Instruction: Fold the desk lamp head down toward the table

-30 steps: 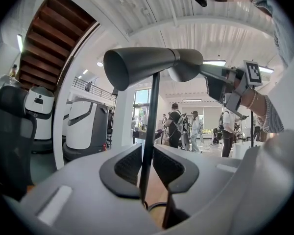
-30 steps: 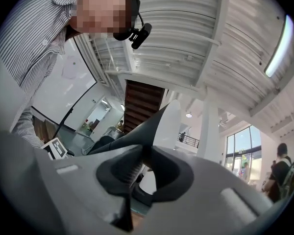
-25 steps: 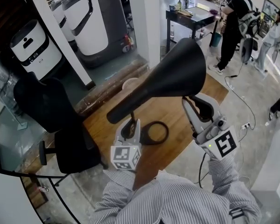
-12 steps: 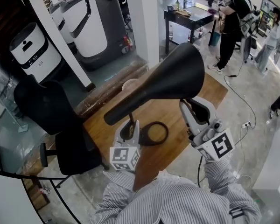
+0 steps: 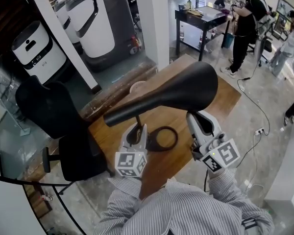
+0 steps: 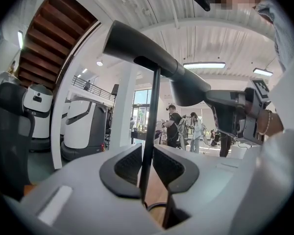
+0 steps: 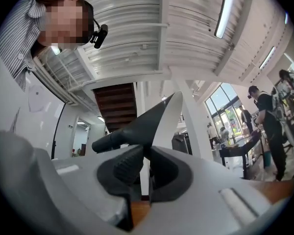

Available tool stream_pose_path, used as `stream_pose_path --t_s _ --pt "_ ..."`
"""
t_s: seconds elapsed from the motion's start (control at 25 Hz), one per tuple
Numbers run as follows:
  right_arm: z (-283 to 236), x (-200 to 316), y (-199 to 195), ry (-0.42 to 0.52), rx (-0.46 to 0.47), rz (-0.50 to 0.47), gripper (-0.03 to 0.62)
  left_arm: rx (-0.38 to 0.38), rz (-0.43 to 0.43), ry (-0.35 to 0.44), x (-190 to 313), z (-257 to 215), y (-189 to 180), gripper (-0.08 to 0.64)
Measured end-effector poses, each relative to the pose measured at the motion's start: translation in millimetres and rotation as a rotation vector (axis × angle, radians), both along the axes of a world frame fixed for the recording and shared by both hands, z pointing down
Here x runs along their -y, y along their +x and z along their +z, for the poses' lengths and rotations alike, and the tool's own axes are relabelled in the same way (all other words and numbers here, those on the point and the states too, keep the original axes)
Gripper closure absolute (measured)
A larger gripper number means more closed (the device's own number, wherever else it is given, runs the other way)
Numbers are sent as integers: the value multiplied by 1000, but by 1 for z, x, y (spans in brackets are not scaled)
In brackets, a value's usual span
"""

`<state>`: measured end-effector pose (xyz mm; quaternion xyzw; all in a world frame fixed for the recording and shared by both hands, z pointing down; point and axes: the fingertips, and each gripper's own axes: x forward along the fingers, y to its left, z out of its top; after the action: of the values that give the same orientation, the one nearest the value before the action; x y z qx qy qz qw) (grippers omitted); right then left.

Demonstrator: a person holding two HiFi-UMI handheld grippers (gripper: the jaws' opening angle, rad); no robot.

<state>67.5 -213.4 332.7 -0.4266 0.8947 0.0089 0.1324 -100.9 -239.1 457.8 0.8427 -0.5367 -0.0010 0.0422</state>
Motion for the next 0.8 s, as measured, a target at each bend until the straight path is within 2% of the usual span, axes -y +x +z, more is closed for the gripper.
stream_pose_path --t_s 0.44,0.8 --pt "47 -5 -9 -184 83 -12 560 -5 46 7 -3 2 2 491" --pt "92 -13 -37 -307 117 -57 569 -29 60 16 -6 2 0 488"
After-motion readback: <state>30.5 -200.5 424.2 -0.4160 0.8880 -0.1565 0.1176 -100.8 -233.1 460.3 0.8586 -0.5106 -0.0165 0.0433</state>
